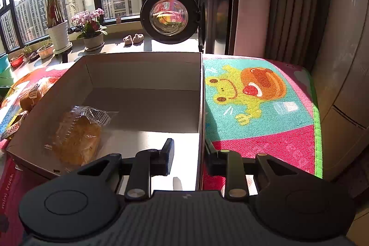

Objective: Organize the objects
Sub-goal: 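Carry the snack packet into the box and open the left gripper, then grasp the yellow stick snack with the left gripper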

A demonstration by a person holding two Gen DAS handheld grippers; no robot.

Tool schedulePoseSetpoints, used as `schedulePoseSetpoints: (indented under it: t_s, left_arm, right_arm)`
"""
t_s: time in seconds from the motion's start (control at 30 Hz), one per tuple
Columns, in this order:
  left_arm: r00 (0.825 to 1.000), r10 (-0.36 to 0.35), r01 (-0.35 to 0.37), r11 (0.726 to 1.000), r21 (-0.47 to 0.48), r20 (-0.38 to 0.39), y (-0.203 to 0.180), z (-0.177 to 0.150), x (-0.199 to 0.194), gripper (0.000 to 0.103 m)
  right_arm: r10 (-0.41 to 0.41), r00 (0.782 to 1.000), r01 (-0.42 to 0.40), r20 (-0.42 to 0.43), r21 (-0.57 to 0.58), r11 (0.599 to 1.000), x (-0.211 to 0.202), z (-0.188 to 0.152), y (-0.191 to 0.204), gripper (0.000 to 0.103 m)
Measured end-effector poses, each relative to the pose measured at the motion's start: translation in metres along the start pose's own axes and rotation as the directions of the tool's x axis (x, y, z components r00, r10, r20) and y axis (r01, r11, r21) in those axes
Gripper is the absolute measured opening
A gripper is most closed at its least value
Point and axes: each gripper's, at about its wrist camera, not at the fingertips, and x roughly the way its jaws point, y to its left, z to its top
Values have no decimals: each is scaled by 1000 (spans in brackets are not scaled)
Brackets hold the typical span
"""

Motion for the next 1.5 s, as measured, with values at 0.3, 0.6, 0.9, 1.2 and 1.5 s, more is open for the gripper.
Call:
schedulePoseSetpoints:
  t_s: [0.3, 0.6, 0.9, 1.2, 1.5]
  left_arm:
    - [997, -14, 23, 992, 127, -77, -42, -12, 92, 18]
    - [999, 52, -53, 988, 146, 11, -34, -9, 68, 18]
    - [956, 283, -294, 932, 211, 80, 13, -18, 14, 18]
    - [884, 432, -386, 890, 244, -176, 63, -40, 18, 20]
    - [914, 332, -271, 928, 256, -232, 50, -46, 30, 81]
  right_arm:
    - [14, 1000, -14, 2, 8, 1000, 0, -1, -4, 28]
    - [18, 1000, -18, 5, 18, 1000, -1, -3, -5, 28]
    - [19, 1000, -19, 2, 20, 1000, -1, -3, -5, 29]
    - [15, 1000, -15, -4, 18, 1000, -2, -4, -3, 30]
    - [23, 1000, -23, -12, 26, 999, -3, -6, -3, 35]
